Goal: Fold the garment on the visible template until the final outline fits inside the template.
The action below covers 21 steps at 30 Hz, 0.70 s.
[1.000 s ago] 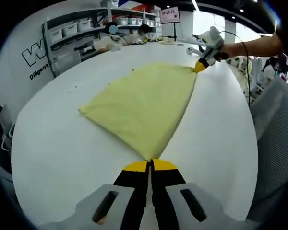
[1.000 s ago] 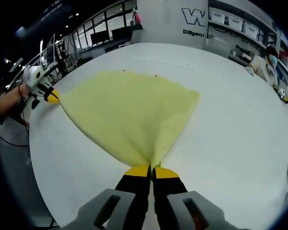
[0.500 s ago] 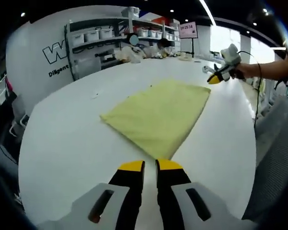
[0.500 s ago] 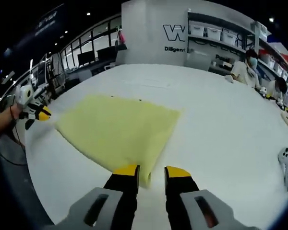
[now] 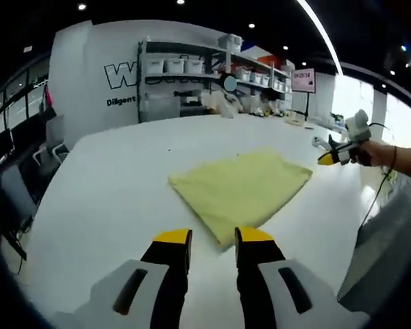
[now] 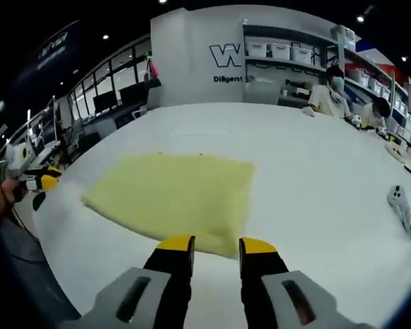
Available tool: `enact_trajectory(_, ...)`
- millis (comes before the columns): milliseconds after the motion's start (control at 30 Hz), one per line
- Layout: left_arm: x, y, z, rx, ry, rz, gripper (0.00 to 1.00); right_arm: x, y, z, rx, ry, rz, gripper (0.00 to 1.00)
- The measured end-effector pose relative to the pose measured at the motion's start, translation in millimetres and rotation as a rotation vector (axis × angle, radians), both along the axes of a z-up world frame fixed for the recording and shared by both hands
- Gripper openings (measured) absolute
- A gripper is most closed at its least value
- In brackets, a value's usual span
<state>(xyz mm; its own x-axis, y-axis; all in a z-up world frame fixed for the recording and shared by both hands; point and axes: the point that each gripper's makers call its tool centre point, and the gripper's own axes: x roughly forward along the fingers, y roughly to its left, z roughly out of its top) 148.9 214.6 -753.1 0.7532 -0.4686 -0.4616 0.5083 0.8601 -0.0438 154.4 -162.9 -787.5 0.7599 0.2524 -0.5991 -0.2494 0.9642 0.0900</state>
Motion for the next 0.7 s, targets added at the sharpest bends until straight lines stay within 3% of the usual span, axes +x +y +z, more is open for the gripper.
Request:
enact_trajectory(100,-4.6,4,-1.4,0.043,0.007,0.034,0.35,-8,3,1.8,-0.002,0.01,-0.02,0.26)
enact_trajectory(200,-8.5,7,-1.7,0.022,0.015,0.089,0.49,-14,7,6.5,-0.033,-0.011,-0.03,0.3)
enact_trajectory(267,-14.4,4,-2.7,-0.012,0.054,0.113,0.51,-17,11,9.1,-0.037,-0.027,-0.031,0.32)
enact_trajectory(367,-18.9,2,0.6,0.014,0.045,0.11,0.52,-26,15,6.0,-0.033,-0.002,-0.052,0.33)
enact_trajectory(433,-20.7,2,6.6,-0.004,0.037,0.145,0.61,-31,16,4.4,-0.056,0.002,-0.069,0.4)
enact_trajectory(533,-20.5,4,8.7,-0.016,0.034,0.173,0.79,-38,19,2.6,-0.009,0.022,-0.108,0.49)
enact_trajectory(600,-21.5,5,9.1,-0.011,0.033,0.183,0.84,-42,18,2.4,-0.004,0.026,-0.119,0.53)
enact_trajectory(700,-23.7,8,8.6,0.001,0.041,0.205,0.98,-46,21,2.7,0.005,0.026,-0.136,0.71)
